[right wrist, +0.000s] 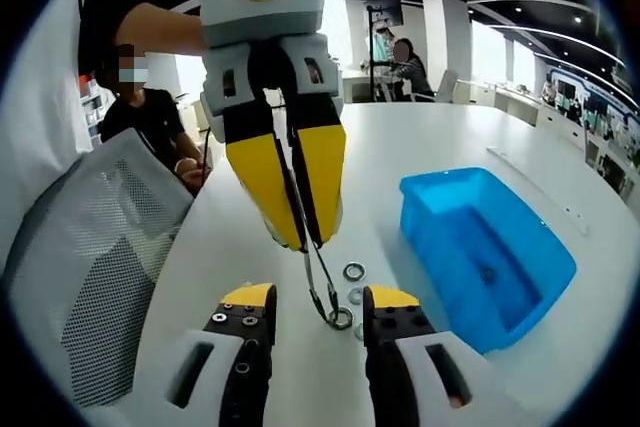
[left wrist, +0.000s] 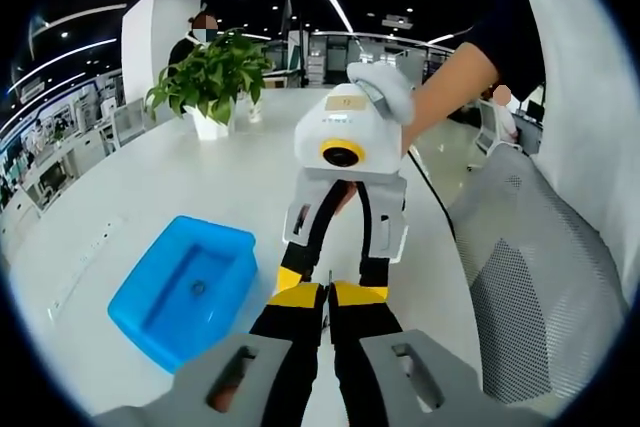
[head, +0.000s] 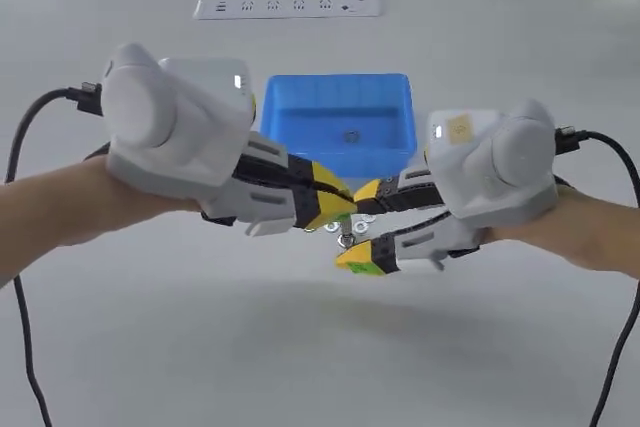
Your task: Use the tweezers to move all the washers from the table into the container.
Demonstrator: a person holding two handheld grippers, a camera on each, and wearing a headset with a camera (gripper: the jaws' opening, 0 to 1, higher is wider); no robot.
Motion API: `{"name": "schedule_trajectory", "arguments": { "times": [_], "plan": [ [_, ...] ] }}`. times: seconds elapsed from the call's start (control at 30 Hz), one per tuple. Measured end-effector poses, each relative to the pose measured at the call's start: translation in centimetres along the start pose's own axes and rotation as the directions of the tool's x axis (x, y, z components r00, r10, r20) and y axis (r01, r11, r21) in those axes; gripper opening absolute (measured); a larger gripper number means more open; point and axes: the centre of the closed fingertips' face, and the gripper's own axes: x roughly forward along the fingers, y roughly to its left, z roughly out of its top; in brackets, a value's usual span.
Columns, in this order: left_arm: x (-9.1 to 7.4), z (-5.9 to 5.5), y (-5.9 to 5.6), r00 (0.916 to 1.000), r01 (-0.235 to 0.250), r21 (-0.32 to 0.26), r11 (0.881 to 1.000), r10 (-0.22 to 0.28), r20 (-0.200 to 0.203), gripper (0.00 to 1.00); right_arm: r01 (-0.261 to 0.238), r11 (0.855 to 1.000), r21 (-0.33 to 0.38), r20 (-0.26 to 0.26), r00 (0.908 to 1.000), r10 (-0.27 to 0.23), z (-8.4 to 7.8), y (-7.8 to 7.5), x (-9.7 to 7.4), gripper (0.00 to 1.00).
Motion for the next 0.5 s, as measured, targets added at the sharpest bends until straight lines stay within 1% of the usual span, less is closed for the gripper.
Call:
{"name": "schedule_trajectory", "arguments": {
  "times": [0.1,0.27,0.43,0.5],
  "plan": [
    [-0.03,-0.12,0.00,1.0000,0.002,-0.007,1.000,-0.002,0.000,0.06,-0.005,1.000,-0.009,-0.007,1.0000,0.005,0.04,0.09,0.09,0.29],
    [-0.02,-0.27,-0.06,1.0000,0.004,-0.005,1.000,-0.004,-0.004,0.06,-0.012,1.000,-0.011,0.002,0.9999,0.012,0.47,0.27,0.17,0.25],
    [-0.03,-0.38,-0.13,1.0000,0.005,-0.006,1.000,-0.005,-0.006,0.06,-0.022,0.999,-0.027,-0.011,0.9997,0.022,0.32,0.39,0.44,0.20],
    [-0.02,-0.39,-0.17,1.0000,0.006,-0.004,1.000,-0.006,-0.007,0.06,-0.024,0.999,-0.039,-0.024,0.9994,0.023,0.17,0.39,0.48,0.17]
  ]
}}
